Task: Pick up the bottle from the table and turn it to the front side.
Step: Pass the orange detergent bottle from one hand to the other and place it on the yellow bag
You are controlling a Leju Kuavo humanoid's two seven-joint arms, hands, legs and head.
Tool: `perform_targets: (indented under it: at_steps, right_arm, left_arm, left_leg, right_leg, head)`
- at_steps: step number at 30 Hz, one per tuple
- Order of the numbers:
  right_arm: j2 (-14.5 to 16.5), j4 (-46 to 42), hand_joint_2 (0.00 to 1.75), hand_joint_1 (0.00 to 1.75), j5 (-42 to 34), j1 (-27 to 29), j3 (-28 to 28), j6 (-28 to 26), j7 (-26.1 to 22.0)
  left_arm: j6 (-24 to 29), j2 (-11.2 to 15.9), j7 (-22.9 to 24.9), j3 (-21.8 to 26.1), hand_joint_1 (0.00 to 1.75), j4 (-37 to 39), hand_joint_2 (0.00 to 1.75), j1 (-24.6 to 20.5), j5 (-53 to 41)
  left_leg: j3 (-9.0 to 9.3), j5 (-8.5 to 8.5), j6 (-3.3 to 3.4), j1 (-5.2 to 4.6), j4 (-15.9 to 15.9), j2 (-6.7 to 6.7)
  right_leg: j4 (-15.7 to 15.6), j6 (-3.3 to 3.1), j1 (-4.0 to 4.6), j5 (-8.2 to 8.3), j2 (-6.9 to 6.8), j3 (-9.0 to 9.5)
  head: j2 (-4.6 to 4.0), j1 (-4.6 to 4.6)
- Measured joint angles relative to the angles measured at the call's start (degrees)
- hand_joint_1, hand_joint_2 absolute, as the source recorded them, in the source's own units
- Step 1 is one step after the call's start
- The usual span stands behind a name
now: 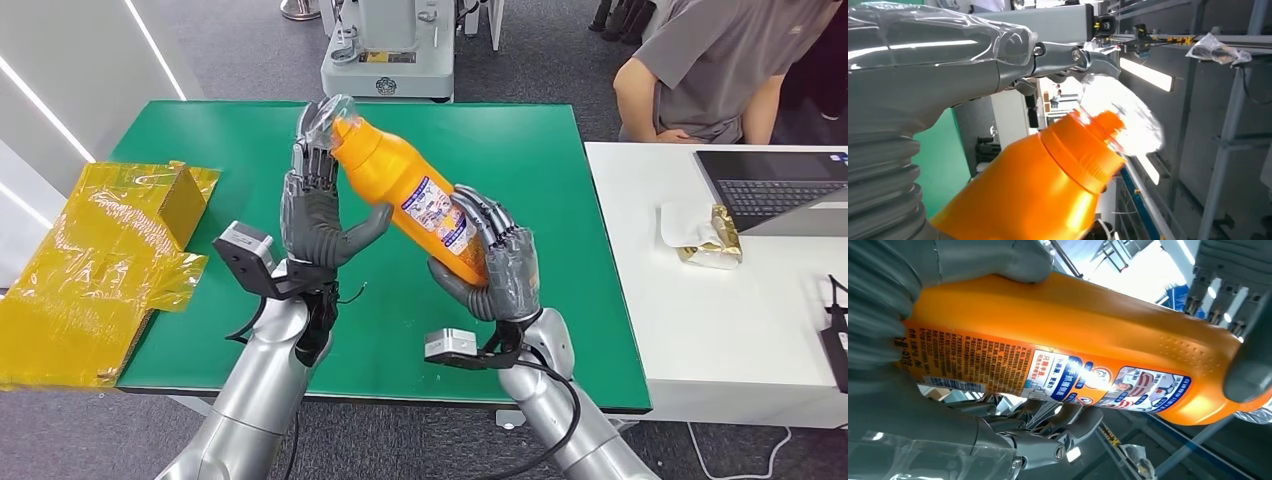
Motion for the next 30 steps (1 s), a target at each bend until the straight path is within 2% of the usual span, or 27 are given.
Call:
perform_targets:
  at_steps: [21, 25, 30]
  right_arm:
    - [0.82, -1.43, 1.75, 1.75, 2.76, 0.69, -1.41, 0.0, -0.16]
    - [1.25, 0.62, 1.75, 1.75, 3.76, 0.27, -2.06, 0.0, -0.23]
    - [0.48, 5.16, 1.75, 1.75, 0.2, -0.64, -1.34, 0.34, -0.62]
  left_arm:
    - [-0.28, -0.46, 0.27, 0.27, 0.0, 1.74, 1.75, 0.13, -0.9]
    - [-2.37, -0.19, 0.73, 0.45, 0.0, 1.79, 1.75, 0.14, -1.12]
    - [-5.03, 0.37, 1.92, 0.52, 0.0, 1.79, 1.75, 0.1, -1.33]
  left_leg:
    - [0.0, 0.0, 0.0, 0.0, 0.0, 0.0]
    - [0.02, 0.0, 0.0, 0.0, -0.01, 0.03]
    - [0.01, 0.02, -0.02, 0.0, -0.01, -0.01]
  right_leg:
    - [0.0, 0.0, 0.0, 0.0, 0.0, -0.01]
    - [0.0, 0.0, 0.0, 0.0, 0.04, 0.0]
    - [0.0, 0.0, 0.0, 0.0, -0.02, 0.0]
  head:
    - [0.0, 0.0]
    - [0.0, -0.01]
    - [0.0, 0.0]
